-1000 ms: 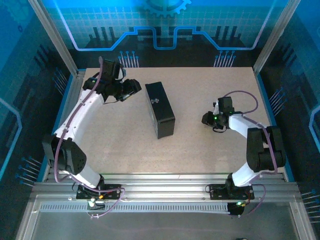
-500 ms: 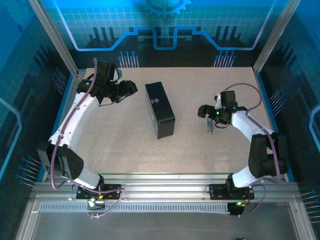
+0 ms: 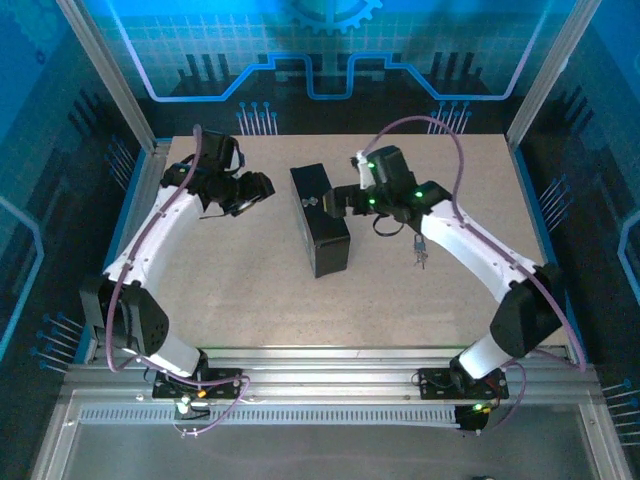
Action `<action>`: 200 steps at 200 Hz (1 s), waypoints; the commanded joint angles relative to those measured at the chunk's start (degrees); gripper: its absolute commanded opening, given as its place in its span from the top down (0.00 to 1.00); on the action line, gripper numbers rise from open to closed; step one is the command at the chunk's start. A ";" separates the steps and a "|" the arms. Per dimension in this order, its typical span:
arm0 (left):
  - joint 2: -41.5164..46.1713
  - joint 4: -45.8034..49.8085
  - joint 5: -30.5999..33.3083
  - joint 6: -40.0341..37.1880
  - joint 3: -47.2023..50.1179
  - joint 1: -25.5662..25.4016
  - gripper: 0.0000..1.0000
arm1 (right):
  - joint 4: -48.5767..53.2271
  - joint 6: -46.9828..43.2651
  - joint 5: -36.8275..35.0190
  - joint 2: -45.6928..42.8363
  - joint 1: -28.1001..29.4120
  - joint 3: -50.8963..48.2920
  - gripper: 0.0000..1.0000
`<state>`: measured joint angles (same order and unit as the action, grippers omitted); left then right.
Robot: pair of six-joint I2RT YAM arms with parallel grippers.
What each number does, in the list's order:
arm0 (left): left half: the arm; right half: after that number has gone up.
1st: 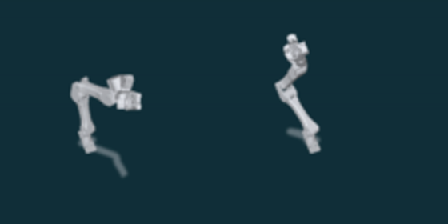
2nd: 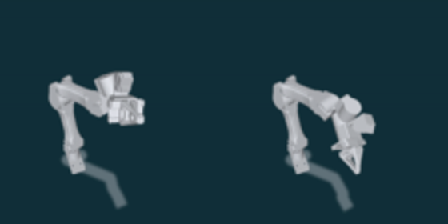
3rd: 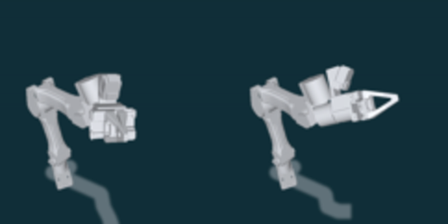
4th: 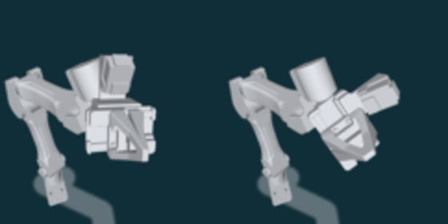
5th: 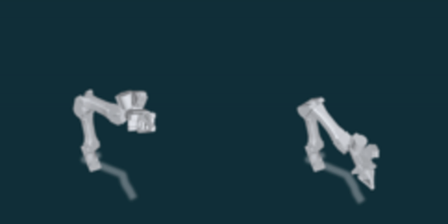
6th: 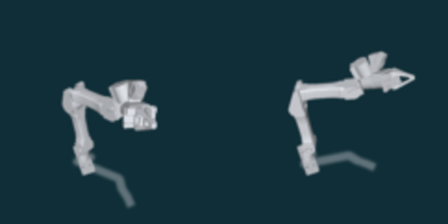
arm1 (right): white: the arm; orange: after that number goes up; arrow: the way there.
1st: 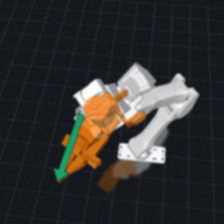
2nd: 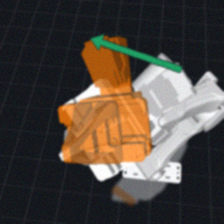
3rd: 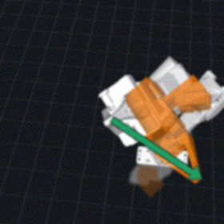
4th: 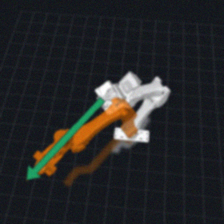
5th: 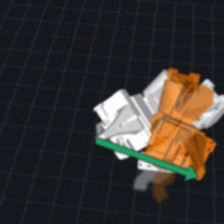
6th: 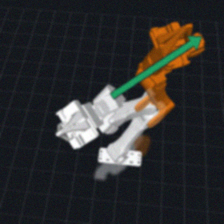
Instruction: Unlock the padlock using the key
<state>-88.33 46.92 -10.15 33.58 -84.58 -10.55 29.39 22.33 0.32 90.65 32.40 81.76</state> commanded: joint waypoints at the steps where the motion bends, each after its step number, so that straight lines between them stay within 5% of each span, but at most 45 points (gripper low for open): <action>1: -0.59 0.59 0.94 0.61 1.02 0.79 0.43 | 5.30 -1.45 -2.44 3.87 2.59 4.54 0.00; 146: -0.26 -0.95 0.21 0.63 3.10 1.41 0.43 | 11.92 -2.23 -7.04 14.21 9.17 11.52 0.00; 200: 0.17 -0.60 0.71 0.12 3.19 1.45 0.43 | 6.56 0.24 -0.17 12.47 6.35 5.83 0.10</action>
<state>-88.55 46.24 -9.85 34.15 -82.21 -9.58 37.69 21.12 -3.81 103.98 40.53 91.09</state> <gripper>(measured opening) 0.573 0.932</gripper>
